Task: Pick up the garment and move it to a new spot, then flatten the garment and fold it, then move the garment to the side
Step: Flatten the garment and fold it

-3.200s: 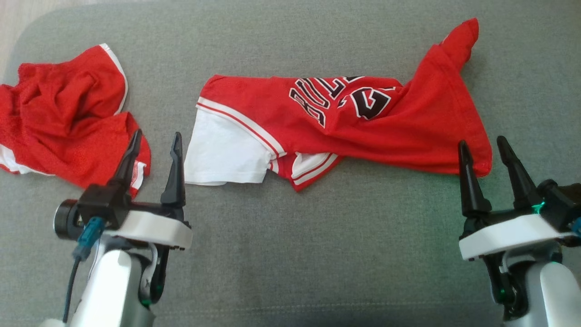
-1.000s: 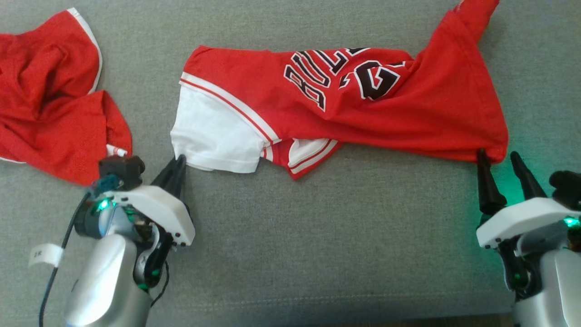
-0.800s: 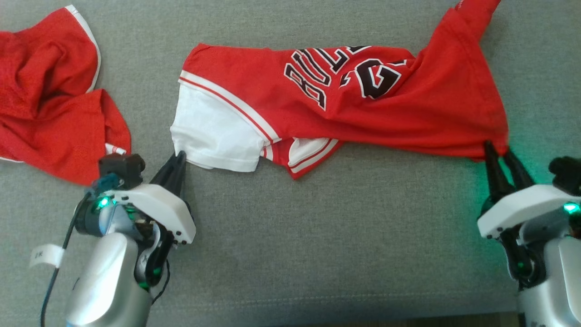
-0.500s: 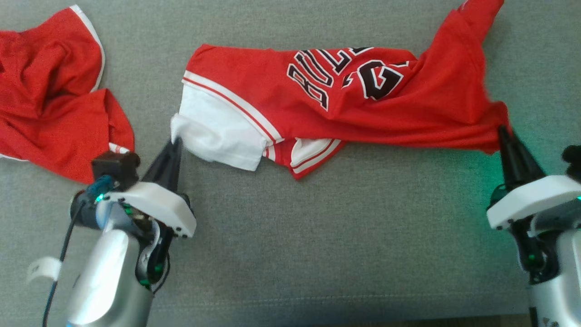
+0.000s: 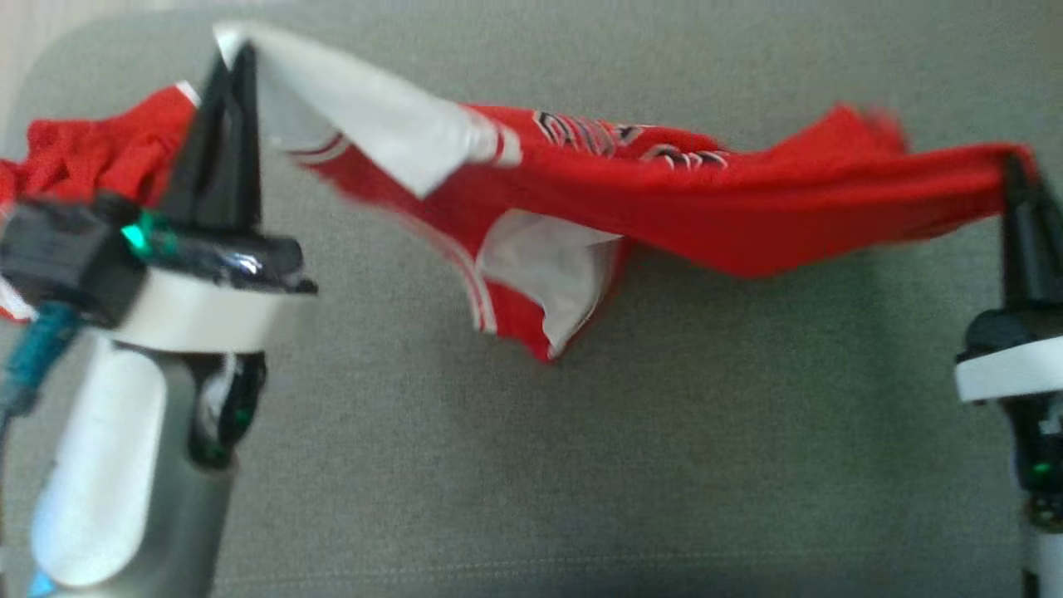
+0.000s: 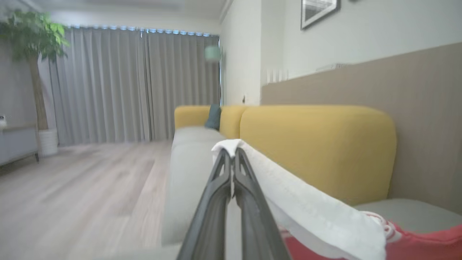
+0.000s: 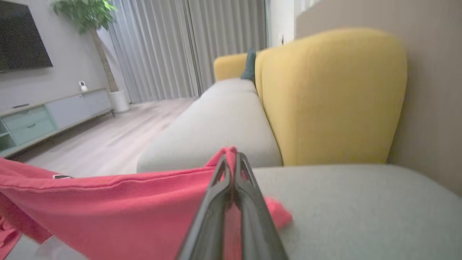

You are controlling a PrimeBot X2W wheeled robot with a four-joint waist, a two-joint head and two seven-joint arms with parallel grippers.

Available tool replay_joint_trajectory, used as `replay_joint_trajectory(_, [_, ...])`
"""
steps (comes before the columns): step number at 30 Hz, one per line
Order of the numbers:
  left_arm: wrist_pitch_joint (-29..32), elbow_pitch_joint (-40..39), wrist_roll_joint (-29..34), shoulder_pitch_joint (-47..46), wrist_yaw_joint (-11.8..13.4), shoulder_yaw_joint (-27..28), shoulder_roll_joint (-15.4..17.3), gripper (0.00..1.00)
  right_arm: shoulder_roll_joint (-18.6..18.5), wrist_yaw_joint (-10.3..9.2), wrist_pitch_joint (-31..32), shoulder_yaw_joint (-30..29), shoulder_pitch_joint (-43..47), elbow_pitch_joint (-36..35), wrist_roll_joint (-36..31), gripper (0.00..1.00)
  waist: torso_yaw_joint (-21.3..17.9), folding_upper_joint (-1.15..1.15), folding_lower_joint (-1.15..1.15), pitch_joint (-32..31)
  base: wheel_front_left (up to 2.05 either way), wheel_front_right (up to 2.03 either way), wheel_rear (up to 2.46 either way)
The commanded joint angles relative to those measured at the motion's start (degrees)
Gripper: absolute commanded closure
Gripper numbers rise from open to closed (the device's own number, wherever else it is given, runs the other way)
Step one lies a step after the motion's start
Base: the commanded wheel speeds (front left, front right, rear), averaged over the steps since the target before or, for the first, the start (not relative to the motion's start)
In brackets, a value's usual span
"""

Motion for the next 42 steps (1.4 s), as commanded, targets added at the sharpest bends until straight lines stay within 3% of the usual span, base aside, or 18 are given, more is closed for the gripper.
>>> replay_joint_trajectory(1, [0.4, -3.2, 0.4, -3.4, 0.3, 2.7, 2.2, 1.00, -1.5, -0.04, 0.1, 0.4, -2.0, -3.3, 0.2, 1.00, -0.1, 0.00, 0.00, -1.4, 0.00, 0.00, 0.00])
replay_joint_trajectory(11, [6.5, -10.6, 1.7, -17.7, -1.0, 2.3, 4.3, 1.00, -3.4, -0.04, 4.5, -4.1, -10.9, -15.1, 0.2, 1.00, -0.1, 0.00, 0.00, -5.6, 0.00, 0.00, 0.00])
replay_joint_trajectory(22, [9.6, -5.2, -0.5, -25.9, -3.0, -0.7, 2.4, 1.00, -3.2, -0.04, 7.1, -4.3, -15.1, -14.1, 1.9, 1.00, -0.2, 0.00, 0.00, -4.2, 0.00, 0.00, 0.00])
replay_joint_trajectory(26, [8.6, 1.1, -1.3, -30.2, -3.7, -0.9, 1.5, 1.00, -2.4, -0.04, 6.1, -2.4, -19.0, -10.0, 3.3, 1.00, -0.7, 0.00, 0.00, -1.3, 0.00, 0.00, 0.00])
replay_joint_trajectory(33, [2.6, 17.4, -0.6, -42.5, -5.4, -2.0, -0.2, 1.00, -2.2, -0.04, 0.4, 2.6, -32.4, 3.6, 4.7, 1.00, -2.1, 0.00, 0.00, 3.4, 0.00, 0.00, 0.00])
replay_joint_trajectory(34, [-0.1, 23.5, -0.3, -47.0, -5.9, -2.2, -0.6, 1.00, -2.3, -0.04, -3.1, 5.2, -37.7, 8.6, 5.0, 1.00, -2.5, 0.00, 0.00, 4.4, 0.00, 0.00, 0.00])
replay_joint_trajectory(35, [-0.1, 23.5, -0.3, -47.0, -5.9, -2.2, -0.6, 1.00, -2.3, -0.04, -3.1, 5.2, -37.7, 8.6, 5.0, 1.00, -2.5, 0.00, 0.00, 4.4, 0.00, 0.00, 0.00])
replay_joint_trajectory(42, [-4.8, 39.2, 2.0, -59.8, -6.0, -1.9, -1.1, 1.00, -0.5, -0.04, -15.3, 11.5, -53.2, 27.7, 6.0, 1.00, -3.7, 0.00, 0.00, 6.1, 0.00, 0.00, 0.00])
